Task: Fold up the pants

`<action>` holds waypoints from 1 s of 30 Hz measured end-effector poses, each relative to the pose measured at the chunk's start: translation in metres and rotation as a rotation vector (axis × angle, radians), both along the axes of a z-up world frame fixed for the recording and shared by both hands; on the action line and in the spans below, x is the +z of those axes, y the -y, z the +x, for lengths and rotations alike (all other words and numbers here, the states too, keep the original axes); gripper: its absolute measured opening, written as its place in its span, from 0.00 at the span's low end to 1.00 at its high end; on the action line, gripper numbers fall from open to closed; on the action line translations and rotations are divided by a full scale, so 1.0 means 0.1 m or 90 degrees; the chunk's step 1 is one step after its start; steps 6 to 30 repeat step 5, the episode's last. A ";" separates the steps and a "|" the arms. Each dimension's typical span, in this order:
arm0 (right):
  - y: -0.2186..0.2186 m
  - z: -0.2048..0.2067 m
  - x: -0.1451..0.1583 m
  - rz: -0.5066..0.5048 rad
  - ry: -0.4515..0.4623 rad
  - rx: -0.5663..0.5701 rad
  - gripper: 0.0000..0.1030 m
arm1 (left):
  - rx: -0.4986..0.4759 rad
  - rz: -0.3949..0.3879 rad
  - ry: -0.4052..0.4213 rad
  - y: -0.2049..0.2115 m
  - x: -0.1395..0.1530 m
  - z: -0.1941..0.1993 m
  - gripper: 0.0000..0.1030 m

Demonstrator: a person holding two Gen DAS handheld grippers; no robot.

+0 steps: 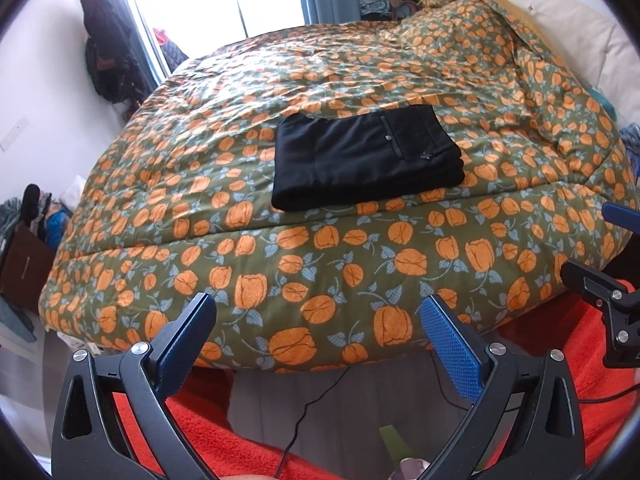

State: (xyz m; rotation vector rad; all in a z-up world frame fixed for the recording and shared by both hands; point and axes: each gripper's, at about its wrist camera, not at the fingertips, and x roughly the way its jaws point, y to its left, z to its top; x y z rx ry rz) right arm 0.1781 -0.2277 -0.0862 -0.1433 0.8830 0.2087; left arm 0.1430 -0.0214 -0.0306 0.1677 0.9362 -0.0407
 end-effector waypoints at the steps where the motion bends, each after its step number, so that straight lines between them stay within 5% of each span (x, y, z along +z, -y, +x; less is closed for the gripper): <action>1: 0.00 0.01 0.01 0.001 0.002 0.000 1.00 | 0.002 -0.006 -0.001 -0.01 -0.01 0.00 0.99; 30: -0.03 0.02 0.03 0.005 0.006 0.005 1.00 | 0.008 0.001 0.004 -0.01 -0.03 -0.02 0.99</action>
